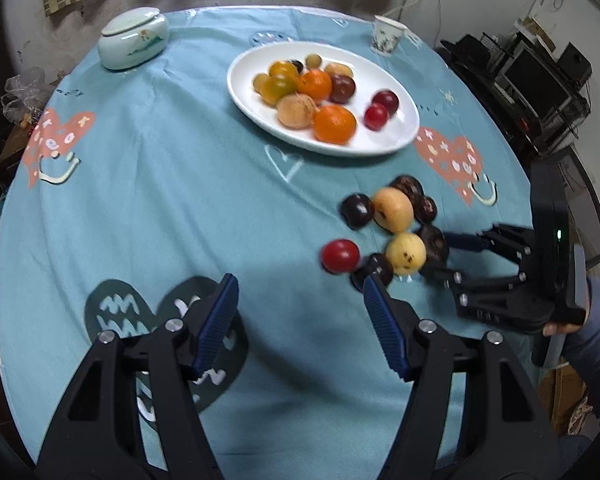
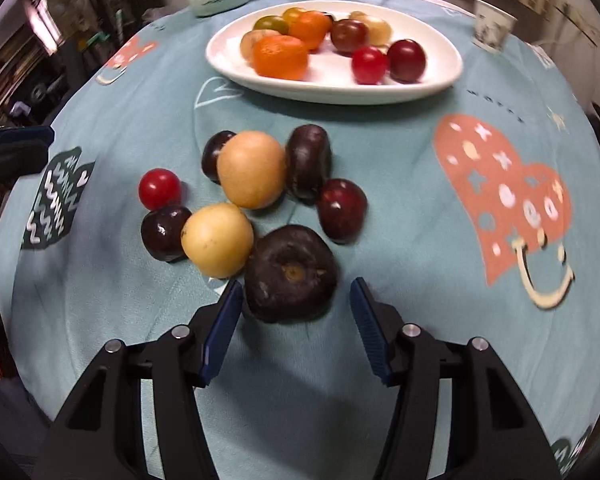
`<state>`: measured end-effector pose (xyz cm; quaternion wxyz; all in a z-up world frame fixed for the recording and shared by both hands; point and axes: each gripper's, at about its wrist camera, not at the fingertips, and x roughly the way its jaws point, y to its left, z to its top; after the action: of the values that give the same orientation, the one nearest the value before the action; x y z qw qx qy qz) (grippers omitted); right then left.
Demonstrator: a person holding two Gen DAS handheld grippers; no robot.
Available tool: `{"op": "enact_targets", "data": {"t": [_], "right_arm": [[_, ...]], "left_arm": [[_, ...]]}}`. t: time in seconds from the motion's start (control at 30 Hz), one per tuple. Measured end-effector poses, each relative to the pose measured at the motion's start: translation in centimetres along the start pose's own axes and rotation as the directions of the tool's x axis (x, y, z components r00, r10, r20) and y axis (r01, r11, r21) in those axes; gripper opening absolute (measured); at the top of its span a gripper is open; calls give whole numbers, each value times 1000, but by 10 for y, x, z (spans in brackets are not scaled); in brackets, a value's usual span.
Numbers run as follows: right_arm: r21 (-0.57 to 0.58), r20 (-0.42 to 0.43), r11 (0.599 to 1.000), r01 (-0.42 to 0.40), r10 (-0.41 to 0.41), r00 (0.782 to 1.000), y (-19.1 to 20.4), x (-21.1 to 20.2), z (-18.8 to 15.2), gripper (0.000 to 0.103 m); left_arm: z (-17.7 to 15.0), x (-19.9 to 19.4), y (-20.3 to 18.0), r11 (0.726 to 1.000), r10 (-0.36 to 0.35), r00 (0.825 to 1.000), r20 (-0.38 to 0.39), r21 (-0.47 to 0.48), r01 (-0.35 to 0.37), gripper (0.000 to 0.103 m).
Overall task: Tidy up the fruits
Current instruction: 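Move both tools back toward the remaining fruit cluster, then grasp a dark plum with the left tool while the right tool grasps a large dark plum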
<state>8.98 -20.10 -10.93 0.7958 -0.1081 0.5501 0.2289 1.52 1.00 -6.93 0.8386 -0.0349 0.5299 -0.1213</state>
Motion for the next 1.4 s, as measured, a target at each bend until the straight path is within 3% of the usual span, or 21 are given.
{"op": "enact_targets", "data": {"t": [0.3, 0.6, 0.77, 0.9, 1.17, 1.4], "right_arm": [[49, 18, 999, -11, 10, 1000, -16, -20, -20, 44], [117, 13, 993, -33, 32, 999, -25, -24, -40, 45], [127, 12, 991, -39, 38, 999, -25, -25, -47, 45], [134, 13, 990, -38, 37, 999, -26, -26, -48, 45], [148, 35, 988, -40, 35, 999, -17, -32, -48, 45], [131, 89, 990, -52, 41, 995, 4, -50, -38, 45]], "left_arm": [[-12, 40, -50, 993, -70, 993, -100, 91, 79, 67], [-8, 74, -52, 994, -64, 986, -151, 78, 77, 53], [2, 87, -54, 993, -64, 984, -164, 84, 79, 38], [5, 89, -55, 992, -62, 983, -174, 99, 80, 36], [-9, 59, -43, 992, -95, 988, -125, 71, 104, 35], [-3, 26, -40, 994, -79, 996, -39, 72, 82, 34]]}}
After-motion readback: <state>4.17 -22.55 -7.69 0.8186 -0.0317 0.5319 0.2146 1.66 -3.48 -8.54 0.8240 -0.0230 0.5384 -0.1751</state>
